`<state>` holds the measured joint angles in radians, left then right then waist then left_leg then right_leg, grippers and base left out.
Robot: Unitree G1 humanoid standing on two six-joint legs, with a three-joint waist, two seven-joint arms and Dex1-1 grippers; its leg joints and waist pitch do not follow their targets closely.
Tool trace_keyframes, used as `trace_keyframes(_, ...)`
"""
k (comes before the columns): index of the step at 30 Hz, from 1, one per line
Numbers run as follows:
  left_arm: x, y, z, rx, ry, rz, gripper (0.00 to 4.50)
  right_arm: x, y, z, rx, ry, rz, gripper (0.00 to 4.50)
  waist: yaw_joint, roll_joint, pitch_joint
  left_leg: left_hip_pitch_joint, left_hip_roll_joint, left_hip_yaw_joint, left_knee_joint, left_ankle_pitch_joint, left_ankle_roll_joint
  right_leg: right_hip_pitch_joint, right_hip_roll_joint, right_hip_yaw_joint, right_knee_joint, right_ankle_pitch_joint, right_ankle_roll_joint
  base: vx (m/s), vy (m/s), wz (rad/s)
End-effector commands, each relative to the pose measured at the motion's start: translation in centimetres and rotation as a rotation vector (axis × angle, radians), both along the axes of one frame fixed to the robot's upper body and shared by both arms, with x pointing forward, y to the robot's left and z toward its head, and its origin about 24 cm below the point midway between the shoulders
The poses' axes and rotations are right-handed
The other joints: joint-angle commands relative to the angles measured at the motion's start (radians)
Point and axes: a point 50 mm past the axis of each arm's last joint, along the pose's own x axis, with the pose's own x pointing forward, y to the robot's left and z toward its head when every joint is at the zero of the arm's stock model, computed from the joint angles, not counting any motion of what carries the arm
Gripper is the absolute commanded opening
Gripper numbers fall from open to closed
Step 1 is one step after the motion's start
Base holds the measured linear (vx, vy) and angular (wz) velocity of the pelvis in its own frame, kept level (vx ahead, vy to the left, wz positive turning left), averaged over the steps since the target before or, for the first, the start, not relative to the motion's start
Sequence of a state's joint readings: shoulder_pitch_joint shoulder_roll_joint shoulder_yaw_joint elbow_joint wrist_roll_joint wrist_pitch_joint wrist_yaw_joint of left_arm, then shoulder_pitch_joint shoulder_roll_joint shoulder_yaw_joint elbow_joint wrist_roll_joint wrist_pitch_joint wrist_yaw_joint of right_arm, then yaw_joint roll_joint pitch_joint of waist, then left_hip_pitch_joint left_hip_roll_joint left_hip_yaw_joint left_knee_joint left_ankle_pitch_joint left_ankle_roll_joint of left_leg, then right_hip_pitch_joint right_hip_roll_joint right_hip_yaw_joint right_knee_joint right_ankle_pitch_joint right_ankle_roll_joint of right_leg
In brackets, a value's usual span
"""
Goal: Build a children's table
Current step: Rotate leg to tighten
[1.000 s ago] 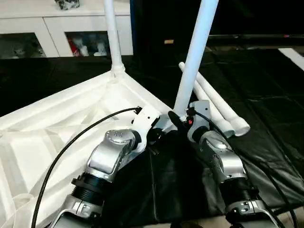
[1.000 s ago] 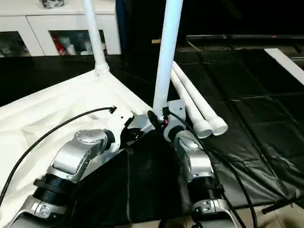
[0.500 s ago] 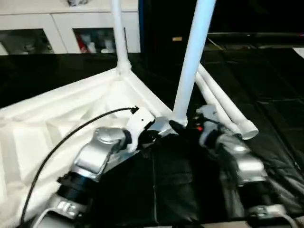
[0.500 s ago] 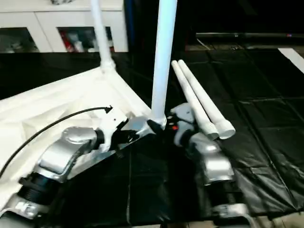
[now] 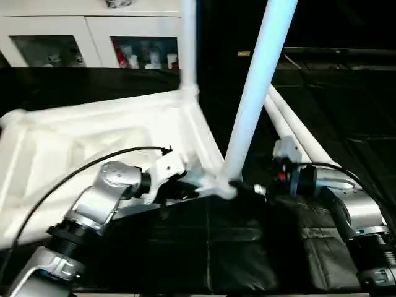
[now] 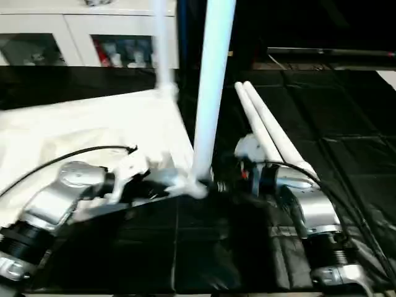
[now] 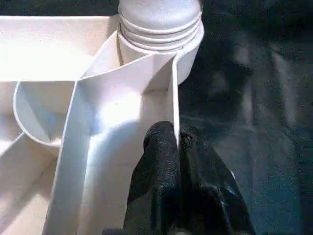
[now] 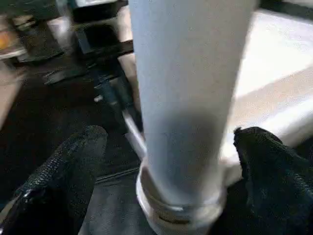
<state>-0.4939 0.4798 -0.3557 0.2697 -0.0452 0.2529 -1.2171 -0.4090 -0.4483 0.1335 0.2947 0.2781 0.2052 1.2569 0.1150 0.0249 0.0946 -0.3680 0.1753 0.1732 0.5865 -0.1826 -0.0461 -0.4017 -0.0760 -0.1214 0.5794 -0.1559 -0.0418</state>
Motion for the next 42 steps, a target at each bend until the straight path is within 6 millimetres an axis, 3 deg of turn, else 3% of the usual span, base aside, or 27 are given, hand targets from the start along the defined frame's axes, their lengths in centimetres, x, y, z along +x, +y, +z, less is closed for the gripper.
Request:
trace_keyframes(1, -0.7, -0.3, -0.5, 0.047, 0.040, -0.132, 0.00, 0.1, 0.0, 0.5, -0.024, -0.006, 0.085, 4.12, 0.000, -0.004, -0.079, 0.013, 0.067, -0.019, -0.064, -0.172, 0.092, 0.055, -0.090, 0.069, -0.064, -0.274, -0.190, 0.000, 0.000, 0.00)
trace_keyframes(5, -0.9, 0.0, -0.4, 0.068, 0.047, -0.205, 0.00, 0.1, 0.0, 0.5, -0.050, 0.018, 0.169, 3.92, 0.005, -0.005, -0.079, 0.020, 0.067, -0.017, -0.062, -0.178, 0.087, 0.050, -0.091, 0.070, -0.066, -0.291, -0.194, 0.000, 0.000, 0.00)
trace_keyframes(12, -0.8, 0.1, -0.4, 0.086, 0.045, -0.261, 0.00, -0.2, 0.4, 0.7, -0.051, 0.043, 0.275, 3.27, 0.011, -0.007, -0.082, 0.012, 0.070, -0.019, -0.063, -0.154, 0.089, 0.057, -0.093, 0.071, -0.057, -0.263, -0.197, 0.000, 0.000, 0.00)
trace_keyframes(24, -0.7, 0.1, -0.6, 0.081, 0.046, -0.267, 0.00, -0.8, 0.6, 0.1, -0.049, 0.084, 0.335, 2.19, 0.022, -0.006, -0.081, 0.014, 0.071, -0.019, -0.064, -0.159, 0.083, 0.056, -0.094, 0.071, -0.059, -0.280, -0.192, 0.000, 0.000, 0.00)
trace_keyframes(32, -0.6, -0.1, -0.8, 0.026, 0.056, -0.211, 0.00, -1.4, 0.7, -0.4, -0.045, 0.108, 0.351, 2.03, 0.024, -0.002, -0.082, 0.017, 0.072, -0.018, -0.063, -0.161, 0.081, 0.055, -0.093, 0.071, -0.058, -0.270, -0.196, 0.000, 0.000, 0.00)
trace_keyframes(35, -0.6, -0.6, -0.8, -0.031, 0.078, -0.143, 0.00, -1.8, 1.1, -0.6, -0.019, 0.118, 0.314, 2.01, 0.025, -0.003, -0.081, 0.016, 0.075, -0.019, -0.064, -0.165, 0.079, 0.055, -0.095, 0.072, -0.058, -0.273, -0.199, 0.000, 0.000, 0.00)
trace_keyframes(38, 0.1, -1.3, -0.6, -0.094, 0.086, -0.002, 0.00, -0.9, 2.1, -1.6, -0.002, 0.119, 0.107, 2.01, 0.021, -0.004, -0.077, 0.015, 0.073, -0.020, -0.067, -0.179, 0.070, 0.055, -0.094, 0.071, -0.062, -0.307, -0.193, 0.000, 0.000, 0.00)
trace_keyframes(40, 0.8, -1.9, -0.2, -0.123, 0.067, 0.096, 0.00, -0.1, 2.9, -2.3, -0.008, 0.121, -0.046, 2.00, 0.011, -0.005, -0.073, 0.015, 0.066, -0.024, -0.071, -0.218, 0.042, 0.057, -0.098, 0.067, -0.074, -0.397, -0.165, 0.000, 0.000, 0.00)
trace_keyframes(41, 0.8, -1.9, -0.2, -0.123, 0.067, 0.096, 0.00, -0.1, 2.9, -2.3, -0.008, 0.121, -0.046, 2.00, 0.011, -0.005, -0.073, 0.015, 0.066, -0.024, -0.071, -0.218, 0.042, 0.057, -0.098, 0.067, -0.074, -0.397, -0.165, 0.000, 0.000, 0.00)
trace_keyframes(42, 1.4, -2.9, 0.1, -0.157, 0.071, 0.207, 0.00, 0.8, 4.0, -3.0, 0.004, 0.130, -0.201, 1.99, -0.007, -0.008, -0.068, 0.010, 0.064, -0.027, -0.074, -0.236, 0.024, 0.060, -0.098, 0.064, -0.079, -0.451, -0.139, 0.000, 0.000, 0.00)
